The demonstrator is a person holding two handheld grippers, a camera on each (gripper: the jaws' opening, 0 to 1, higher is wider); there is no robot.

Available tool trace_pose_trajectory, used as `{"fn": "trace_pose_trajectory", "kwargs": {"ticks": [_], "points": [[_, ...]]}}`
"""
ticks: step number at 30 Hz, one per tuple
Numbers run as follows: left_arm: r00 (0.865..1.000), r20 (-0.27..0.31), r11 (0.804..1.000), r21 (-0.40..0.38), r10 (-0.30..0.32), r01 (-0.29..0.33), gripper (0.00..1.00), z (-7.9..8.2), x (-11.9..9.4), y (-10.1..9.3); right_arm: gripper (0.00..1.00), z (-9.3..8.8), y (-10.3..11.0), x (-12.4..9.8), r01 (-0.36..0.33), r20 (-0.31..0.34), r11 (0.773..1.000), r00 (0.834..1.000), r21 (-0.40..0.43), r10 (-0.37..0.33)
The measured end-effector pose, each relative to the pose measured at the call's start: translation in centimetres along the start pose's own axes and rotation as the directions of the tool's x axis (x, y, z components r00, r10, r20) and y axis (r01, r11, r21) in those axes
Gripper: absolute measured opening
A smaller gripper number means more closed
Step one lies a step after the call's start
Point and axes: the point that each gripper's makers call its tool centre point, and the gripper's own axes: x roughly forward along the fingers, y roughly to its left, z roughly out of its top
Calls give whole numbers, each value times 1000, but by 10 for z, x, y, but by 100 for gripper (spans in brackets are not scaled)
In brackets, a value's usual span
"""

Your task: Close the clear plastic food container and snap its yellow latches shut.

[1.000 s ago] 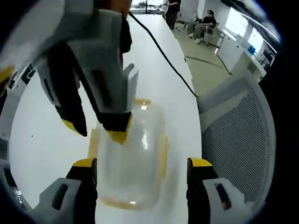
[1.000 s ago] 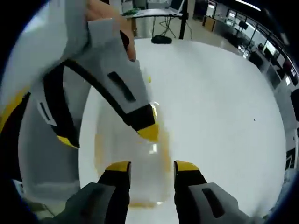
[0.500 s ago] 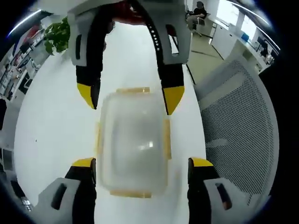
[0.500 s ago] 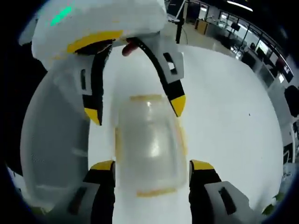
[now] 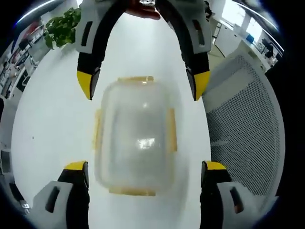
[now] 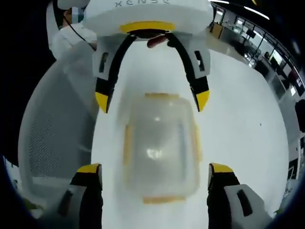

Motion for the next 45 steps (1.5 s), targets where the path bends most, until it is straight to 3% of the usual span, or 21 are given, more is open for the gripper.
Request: {"fn": "trace_pose_trajectory", "kwargs": {"ticks": [10,27,37,45], "points": [[999,-32,1000,7,6,-6,97,-2,12,4,88,-14,-13,7,13,-42,1000,999,0,-13],[998,-65,1000,23,16,-14,94,-4,30,9,84,-29,-11,24,11,-66,1000,998,-8,-12],[995,-83,997,55,53,-48,89,-2,39,15,81,-27,-14,26,7,-44,1000,999,16,-7],[993,-101,998,22,55,-53,90,-1,42,15,81,-28,-14,27,10,-55,1000,998,19,-9]]}}
